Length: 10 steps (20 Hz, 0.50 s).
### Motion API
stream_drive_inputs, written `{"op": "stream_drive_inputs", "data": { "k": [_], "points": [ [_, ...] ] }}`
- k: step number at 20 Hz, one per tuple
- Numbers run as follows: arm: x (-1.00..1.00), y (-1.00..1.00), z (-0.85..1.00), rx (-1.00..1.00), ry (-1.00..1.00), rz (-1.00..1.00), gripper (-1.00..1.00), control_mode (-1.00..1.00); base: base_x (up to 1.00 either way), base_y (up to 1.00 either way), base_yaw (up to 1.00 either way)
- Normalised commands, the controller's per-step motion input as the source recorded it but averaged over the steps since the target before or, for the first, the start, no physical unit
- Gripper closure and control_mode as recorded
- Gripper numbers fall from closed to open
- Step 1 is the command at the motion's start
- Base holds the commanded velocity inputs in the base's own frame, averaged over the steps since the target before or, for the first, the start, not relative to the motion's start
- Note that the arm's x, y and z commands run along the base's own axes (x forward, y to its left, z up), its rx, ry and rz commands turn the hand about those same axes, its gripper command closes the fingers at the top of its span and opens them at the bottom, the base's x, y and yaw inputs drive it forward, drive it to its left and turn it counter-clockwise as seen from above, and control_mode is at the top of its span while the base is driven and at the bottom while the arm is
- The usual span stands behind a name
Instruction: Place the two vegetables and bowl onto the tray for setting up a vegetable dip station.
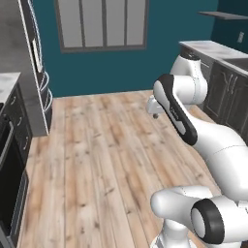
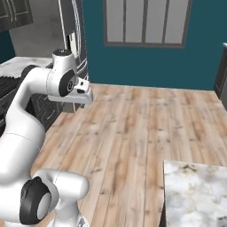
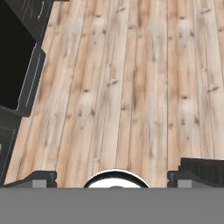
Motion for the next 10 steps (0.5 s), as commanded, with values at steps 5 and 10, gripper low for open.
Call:
{"op": "stream_drive_inputs", "data": {
  "k": [5,10],
  "points": [
    [0.00,0.00,0.00,0.00,0.00,0.00,-1.00,1.00,0.55,0.00,0.00],
    [0.00,0.00,0.00,0.00,0.00,0.00,-1.00,1.00,0.47,0.00,-0.07]
  ]
}}
